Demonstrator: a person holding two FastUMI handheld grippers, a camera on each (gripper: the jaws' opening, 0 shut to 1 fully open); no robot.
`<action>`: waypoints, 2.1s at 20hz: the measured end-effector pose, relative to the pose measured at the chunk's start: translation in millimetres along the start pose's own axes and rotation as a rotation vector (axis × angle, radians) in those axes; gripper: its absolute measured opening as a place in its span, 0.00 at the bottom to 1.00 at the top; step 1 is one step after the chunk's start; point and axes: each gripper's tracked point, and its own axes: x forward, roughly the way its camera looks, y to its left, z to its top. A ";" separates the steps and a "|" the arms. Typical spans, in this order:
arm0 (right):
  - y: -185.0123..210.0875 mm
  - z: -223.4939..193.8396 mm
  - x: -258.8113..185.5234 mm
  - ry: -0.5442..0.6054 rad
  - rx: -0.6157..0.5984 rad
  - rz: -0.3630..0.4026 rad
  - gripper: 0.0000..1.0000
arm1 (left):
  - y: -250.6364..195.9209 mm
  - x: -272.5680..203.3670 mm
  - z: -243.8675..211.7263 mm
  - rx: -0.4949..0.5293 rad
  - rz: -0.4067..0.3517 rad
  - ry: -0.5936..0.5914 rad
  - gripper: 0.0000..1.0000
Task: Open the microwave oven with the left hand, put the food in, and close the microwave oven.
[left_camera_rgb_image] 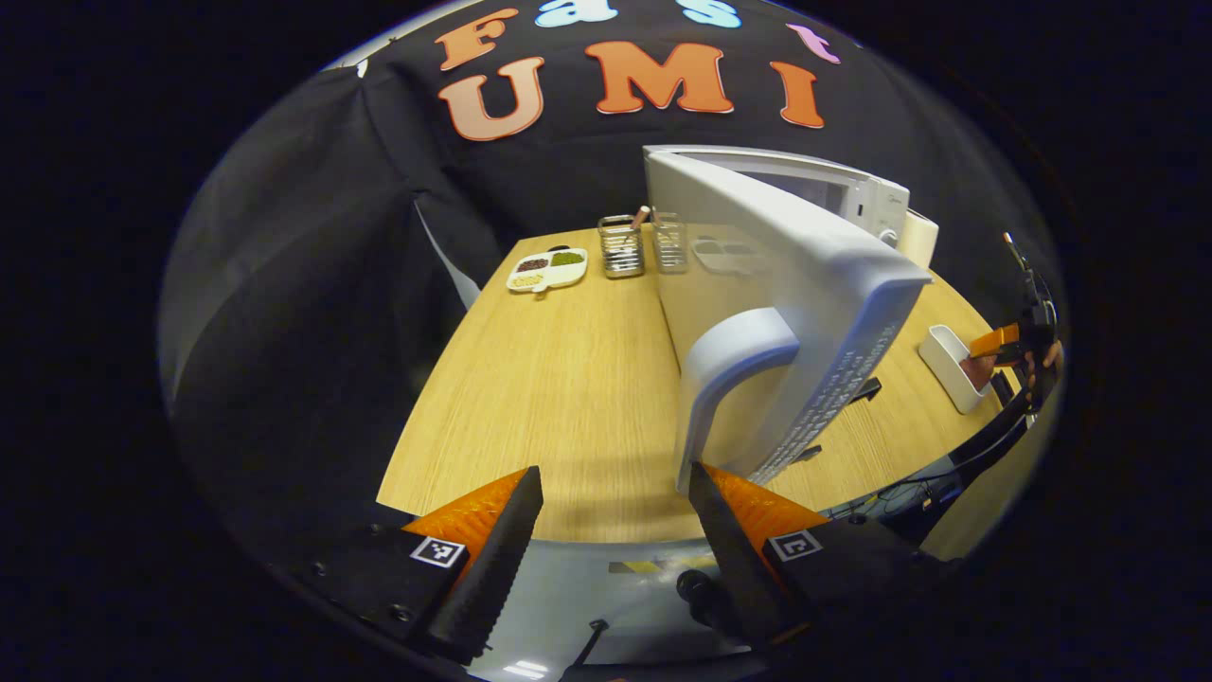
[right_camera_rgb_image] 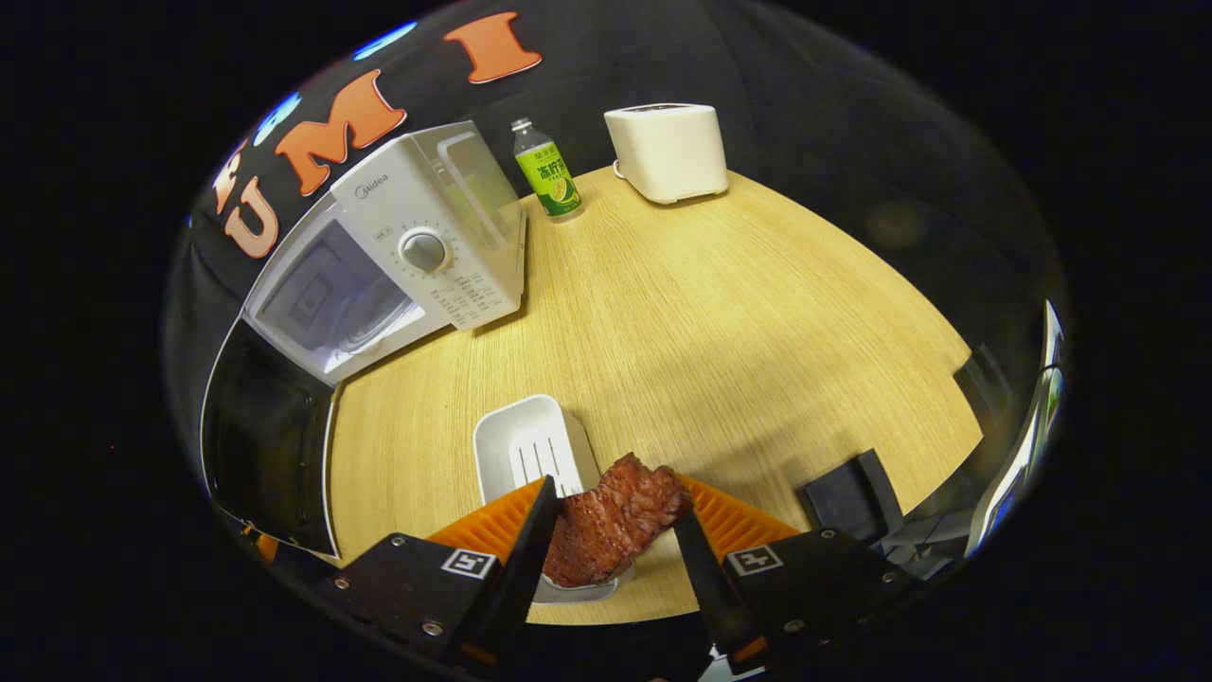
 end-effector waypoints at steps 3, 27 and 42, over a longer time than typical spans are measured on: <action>3.7 -1.9 1.1 0.011 0.026 0.023 0.64 | 23.5 -1.3 -5.2 0.000 0.064 -0.006 1.00; 41.8 30.1 -47.2 -0.118 0.033 0.064 0.14 | 83.5 7.7 22.4 -0.040 0.203 -0.090 1.00; 238.3 86.7 -47.5 -0.278 0.042 0.324 0.13 | 96.2 18.0 45.1 -0.035 0.205 -0.192 1.00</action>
